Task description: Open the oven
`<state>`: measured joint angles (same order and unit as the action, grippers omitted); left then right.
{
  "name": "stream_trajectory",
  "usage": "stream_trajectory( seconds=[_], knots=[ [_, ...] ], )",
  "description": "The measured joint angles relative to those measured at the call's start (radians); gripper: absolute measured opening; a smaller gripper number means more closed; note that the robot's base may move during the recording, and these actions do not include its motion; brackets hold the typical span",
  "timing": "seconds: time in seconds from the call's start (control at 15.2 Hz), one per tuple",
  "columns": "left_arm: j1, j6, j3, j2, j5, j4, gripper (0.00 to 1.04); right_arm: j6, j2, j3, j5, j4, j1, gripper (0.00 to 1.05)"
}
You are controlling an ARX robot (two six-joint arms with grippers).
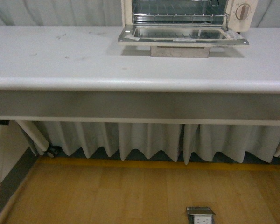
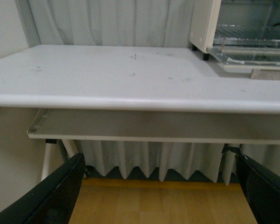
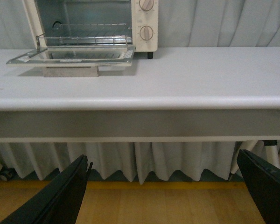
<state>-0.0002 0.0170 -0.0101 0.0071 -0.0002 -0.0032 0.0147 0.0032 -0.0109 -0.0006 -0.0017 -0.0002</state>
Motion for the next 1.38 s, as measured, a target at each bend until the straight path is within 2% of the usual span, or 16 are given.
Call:
stream_trajectory(
  seconds=[1.38],
  knots=[
    [0.0, 0.0, 0.0, 0.0, 0.0, -0.002, 0.98, 0.0, 0.0, 0.0, 0.0, -0.003, 0.0, 0.98]
  ],
)
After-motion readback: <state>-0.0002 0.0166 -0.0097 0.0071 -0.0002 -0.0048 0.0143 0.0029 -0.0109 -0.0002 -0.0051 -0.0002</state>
